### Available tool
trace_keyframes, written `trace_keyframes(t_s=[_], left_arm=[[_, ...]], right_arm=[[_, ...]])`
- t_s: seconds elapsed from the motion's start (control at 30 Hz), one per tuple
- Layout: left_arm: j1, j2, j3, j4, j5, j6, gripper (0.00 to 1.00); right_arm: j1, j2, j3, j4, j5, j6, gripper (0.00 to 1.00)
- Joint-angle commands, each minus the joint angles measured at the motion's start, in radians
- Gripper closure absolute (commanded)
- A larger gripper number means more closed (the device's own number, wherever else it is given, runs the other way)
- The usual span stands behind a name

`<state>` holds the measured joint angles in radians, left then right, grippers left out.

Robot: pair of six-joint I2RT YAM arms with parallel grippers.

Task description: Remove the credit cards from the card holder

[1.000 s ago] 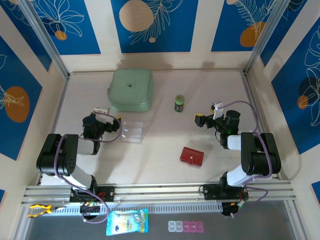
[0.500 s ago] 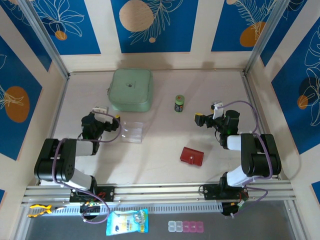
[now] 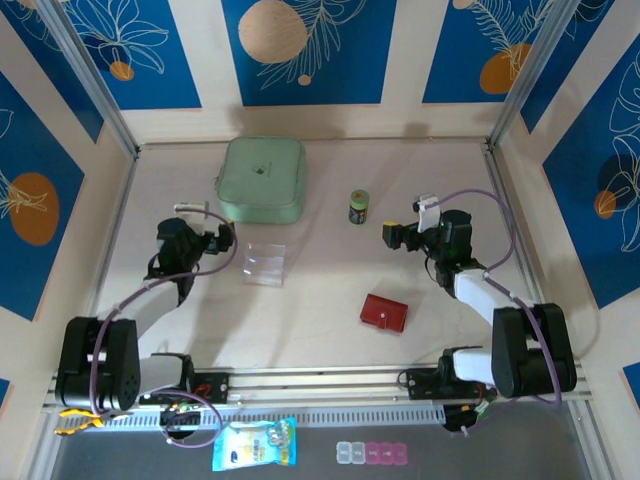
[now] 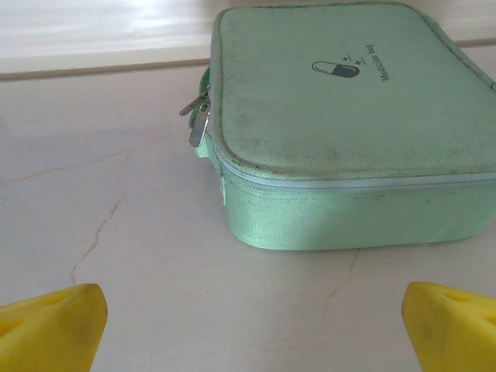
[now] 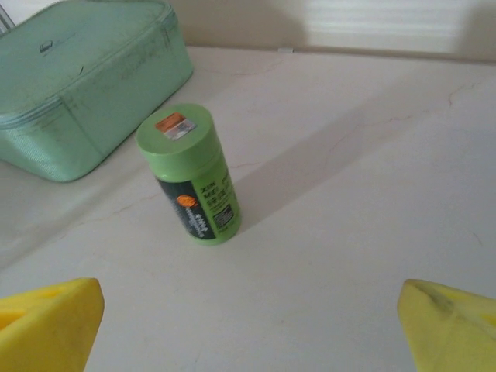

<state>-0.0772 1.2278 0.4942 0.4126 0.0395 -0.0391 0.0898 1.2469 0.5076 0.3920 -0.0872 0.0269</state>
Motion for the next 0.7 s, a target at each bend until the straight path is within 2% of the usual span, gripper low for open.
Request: trace_keyframes(t_s=[0.0, 0.2, 0.43, 0.67], left_arm=[[-0.010, -0.040, 0.113, -0.307, -0.046, -0.112, 0.05], [-0.012, -0.045, 0.231, -0.602, 0.021, -0.240, 0.07], [-0.022, -0.048, 0.260, -0.777, 0.098, -0.323, 0.08], [-0.048, -0.021, 0.286, -0.902, 0.188, -0.382, 0.05]], right_arm=[[0.041, -0.071, 0.064, -0.231, 0.071, 0.038, 0.04], [0.140, -0.154, 0.107, -0.451, 0.105, 0.097, 0.10], [0.194, -0.231, 0.133, -0.658, 0.125, 0.203, 0.13], [0.204, -0.323, 0.088, -0.714, 0.177, 0.248, 0.14]])
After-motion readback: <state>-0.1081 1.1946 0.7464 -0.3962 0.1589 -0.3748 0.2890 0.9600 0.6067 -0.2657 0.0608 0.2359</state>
